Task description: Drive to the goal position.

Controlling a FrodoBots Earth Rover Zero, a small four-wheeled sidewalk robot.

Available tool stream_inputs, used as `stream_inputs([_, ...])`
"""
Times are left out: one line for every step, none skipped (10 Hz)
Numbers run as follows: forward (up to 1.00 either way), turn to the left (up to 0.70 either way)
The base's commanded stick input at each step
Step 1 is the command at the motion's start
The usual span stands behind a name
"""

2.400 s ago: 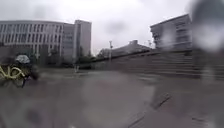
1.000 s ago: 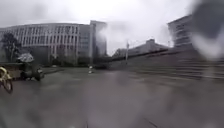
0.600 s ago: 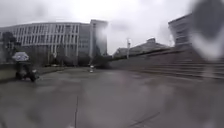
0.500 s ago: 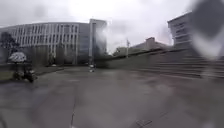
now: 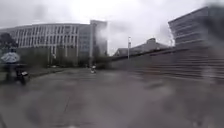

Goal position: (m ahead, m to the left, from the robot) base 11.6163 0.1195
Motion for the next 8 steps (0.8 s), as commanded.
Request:
stream_inputs([1.0, 0.0])
stream_inputs([1.0, 0.0])
stream_inputs([1.0, 0.0])
stream_inputs([1.0, 0.27])
stream_inputs([1.0, 0.27])
stream_inputs([1.0, 0.27])
stream_inputs([1.0, 0.27])
stream_inputs([1.0, 0.09])
